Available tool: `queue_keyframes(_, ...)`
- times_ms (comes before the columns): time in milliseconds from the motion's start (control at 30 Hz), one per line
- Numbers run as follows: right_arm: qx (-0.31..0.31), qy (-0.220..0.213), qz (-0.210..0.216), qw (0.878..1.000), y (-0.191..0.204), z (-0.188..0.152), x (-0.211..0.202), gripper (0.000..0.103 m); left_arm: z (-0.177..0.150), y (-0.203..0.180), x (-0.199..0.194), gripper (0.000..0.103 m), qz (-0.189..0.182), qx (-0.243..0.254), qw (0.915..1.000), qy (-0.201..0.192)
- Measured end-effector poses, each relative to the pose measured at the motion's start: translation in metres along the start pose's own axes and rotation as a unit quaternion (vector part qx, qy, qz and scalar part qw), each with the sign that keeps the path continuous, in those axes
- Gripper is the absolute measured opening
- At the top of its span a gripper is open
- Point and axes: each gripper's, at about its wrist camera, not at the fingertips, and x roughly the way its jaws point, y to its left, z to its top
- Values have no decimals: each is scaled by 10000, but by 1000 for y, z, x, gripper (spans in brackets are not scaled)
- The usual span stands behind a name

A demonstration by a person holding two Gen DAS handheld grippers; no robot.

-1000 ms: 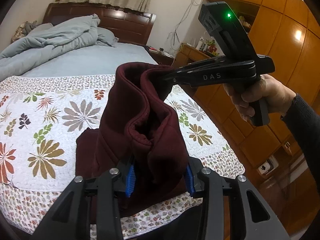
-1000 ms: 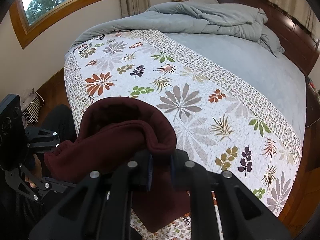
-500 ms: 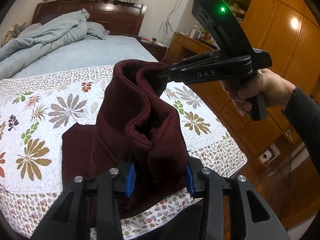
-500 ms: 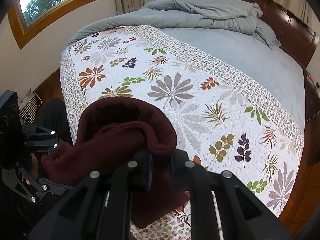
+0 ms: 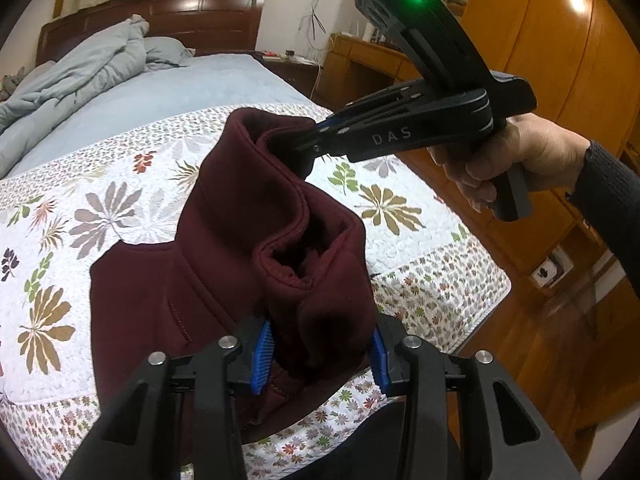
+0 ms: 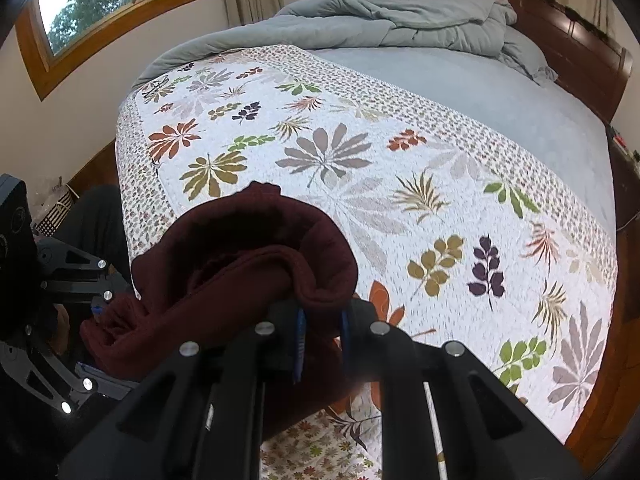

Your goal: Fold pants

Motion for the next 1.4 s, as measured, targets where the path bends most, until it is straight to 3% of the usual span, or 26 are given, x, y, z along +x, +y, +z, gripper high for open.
queue_keyframes(1400,485,-137,227,9985,-48,-85,42,19,-31,-49,81,40,500,886,9926,665)
